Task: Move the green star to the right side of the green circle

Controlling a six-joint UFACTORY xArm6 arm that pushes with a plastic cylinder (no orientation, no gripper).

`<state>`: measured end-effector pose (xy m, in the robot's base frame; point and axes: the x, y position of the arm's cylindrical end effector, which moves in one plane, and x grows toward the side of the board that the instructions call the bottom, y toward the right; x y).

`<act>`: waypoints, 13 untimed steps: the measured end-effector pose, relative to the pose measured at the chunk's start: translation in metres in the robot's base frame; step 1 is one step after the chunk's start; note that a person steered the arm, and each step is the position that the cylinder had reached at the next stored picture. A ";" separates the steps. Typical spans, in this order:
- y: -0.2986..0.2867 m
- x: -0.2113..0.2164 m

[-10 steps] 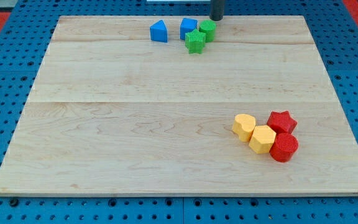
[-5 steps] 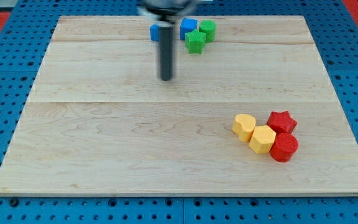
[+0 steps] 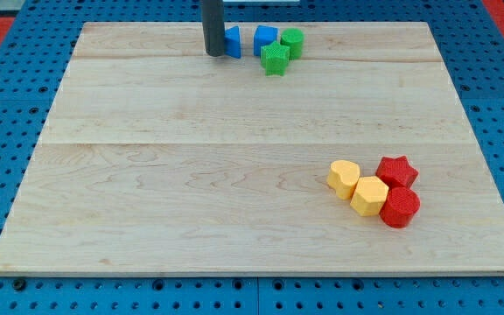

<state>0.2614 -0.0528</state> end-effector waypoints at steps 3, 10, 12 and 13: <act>0.069 0.033; 0.189 0.016; 0.244 0.008; 0.278 -0.034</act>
